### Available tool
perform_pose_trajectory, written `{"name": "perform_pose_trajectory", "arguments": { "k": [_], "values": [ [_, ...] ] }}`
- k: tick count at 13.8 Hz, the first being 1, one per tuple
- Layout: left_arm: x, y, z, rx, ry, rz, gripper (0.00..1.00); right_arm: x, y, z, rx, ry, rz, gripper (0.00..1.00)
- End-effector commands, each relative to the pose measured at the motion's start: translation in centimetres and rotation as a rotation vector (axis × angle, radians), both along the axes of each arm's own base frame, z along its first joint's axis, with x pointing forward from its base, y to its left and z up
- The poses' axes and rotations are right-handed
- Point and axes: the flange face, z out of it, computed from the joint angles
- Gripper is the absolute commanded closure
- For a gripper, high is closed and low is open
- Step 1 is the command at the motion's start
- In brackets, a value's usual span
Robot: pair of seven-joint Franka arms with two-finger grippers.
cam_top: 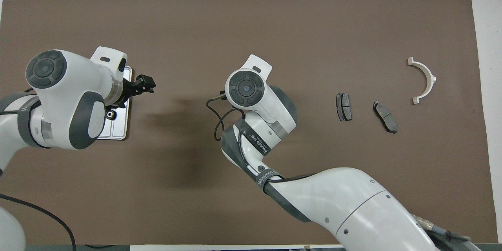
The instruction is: Pick bearing gear from pile to tray
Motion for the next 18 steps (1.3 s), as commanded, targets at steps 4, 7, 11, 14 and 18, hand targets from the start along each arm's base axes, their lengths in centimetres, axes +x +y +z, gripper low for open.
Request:
{"name": "perform_pose_trajectory", "arguments": {
  "k": [4,7,11,14,18],
  "values": [
    [0.3,-0.6,0.1,-0.002,-0.012,0.015,0.00,-0.4,-0.2,-1.2,0.030,-0.008,-0.020,0.53],
    [0.2,-2.9,0.5,-0.016,-0.046,0.054,0.00,-0.5,0.3,-0.2,0.035,0.008,-0.039,0.50],
    [0.6,-5.2,1.1,-0.021,-0.045,0.041,0.20,1.4,-0.1,4.7,0.019,0.021,-0.108,0.47],
    [2.3,-10.8,1.6,-0.027,-0.011,0.080,0.20,4.3,-5.2,11.2,0.007,0.020,-0.192,0.44],
    [3.9,-18.4,-0.9,-0.038,-0.005,0.136,0.20,6.6,-13.0,17.8,-0.026,0.018,-0.190,0.39]
  ]
}}
